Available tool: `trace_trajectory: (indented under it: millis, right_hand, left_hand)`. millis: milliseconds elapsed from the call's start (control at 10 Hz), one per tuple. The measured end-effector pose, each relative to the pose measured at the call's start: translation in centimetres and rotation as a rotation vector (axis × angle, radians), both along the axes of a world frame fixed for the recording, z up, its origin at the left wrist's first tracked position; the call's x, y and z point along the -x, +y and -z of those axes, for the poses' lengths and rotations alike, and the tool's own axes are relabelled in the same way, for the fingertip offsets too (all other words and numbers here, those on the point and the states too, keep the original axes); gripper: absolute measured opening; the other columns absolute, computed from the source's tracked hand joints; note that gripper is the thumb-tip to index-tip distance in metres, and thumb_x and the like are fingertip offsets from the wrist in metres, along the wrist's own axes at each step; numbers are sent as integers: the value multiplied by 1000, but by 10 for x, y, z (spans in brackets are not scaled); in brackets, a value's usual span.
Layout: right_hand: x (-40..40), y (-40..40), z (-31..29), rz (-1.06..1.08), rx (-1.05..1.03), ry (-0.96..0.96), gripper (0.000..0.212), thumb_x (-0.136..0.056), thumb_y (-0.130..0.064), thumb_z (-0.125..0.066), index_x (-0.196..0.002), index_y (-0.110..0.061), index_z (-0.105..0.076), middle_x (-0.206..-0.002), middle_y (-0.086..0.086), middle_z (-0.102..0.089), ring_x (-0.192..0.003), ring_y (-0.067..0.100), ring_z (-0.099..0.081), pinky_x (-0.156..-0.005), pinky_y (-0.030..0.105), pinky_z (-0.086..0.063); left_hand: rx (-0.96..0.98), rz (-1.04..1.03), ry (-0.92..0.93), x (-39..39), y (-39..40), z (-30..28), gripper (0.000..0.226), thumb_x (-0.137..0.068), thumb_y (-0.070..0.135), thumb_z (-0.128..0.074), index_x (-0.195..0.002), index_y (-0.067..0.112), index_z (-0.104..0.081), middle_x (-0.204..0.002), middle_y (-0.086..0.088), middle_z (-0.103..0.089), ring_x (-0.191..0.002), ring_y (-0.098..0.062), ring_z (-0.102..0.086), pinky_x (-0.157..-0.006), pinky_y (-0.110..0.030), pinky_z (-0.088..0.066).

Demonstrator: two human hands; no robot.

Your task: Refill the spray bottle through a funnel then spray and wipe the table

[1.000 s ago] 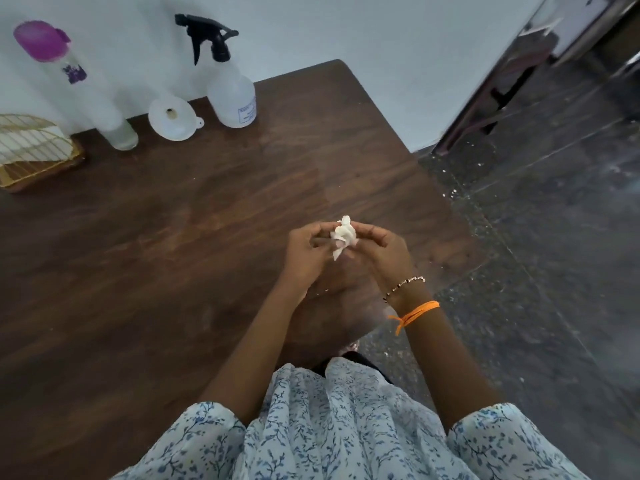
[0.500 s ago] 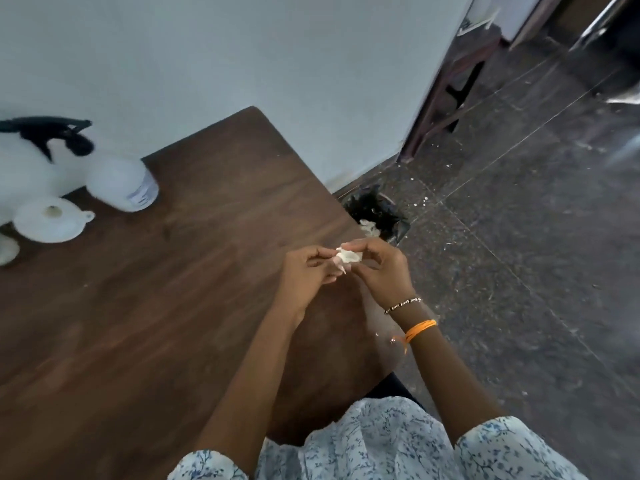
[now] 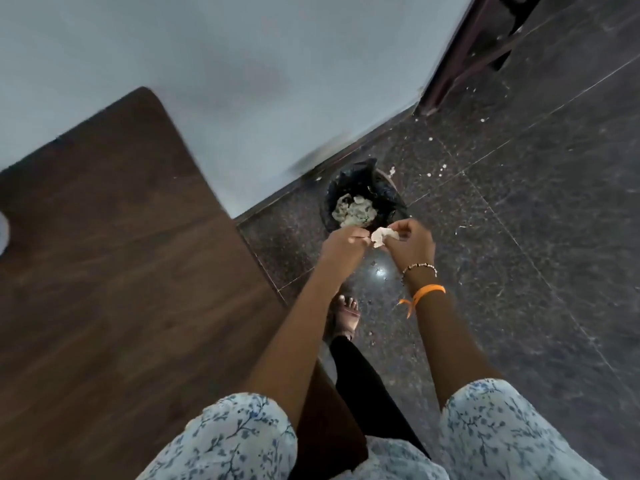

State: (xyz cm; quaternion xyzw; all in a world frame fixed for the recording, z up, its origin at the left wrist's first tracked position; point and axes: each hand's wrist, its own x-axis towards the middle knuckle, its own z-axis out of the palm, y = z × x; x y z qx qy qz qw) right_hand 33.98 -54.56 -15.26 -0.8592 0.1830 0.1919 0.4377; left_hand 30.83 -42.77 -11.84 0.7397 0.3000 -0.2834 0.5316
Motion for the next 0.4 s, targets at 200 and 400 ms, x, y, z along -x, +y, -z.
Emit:
trace_trajectory:
  millis: [200, 400]
  right_hand:
    - [-53, 0, 70, 169, -26, 138, 24, -76, -3, -63, -99, -8, -66, -95, 8, -64, -83, 20, -56, -81, 26, -48]
    - [-97, 7, 116, 313, -253, 331, 39, -87, -9, -54, -126, -9, -51, -110, 7, -55, -91, 19, -55, -91, 42, -51]
  left_hand:
    - [-4, -50, 88, -39, 0, 52, 30, -91, 16, -48, -117, 14, -62, -113, -10, -65, -101, -23, -62, -96, -36, -47]
    - [63, -234, 119, -68, 2, 88, 23, -93, 11, -47, -110, 14, -63, -110, -5, -63, -93, -15, -60, -97, -34, -46]
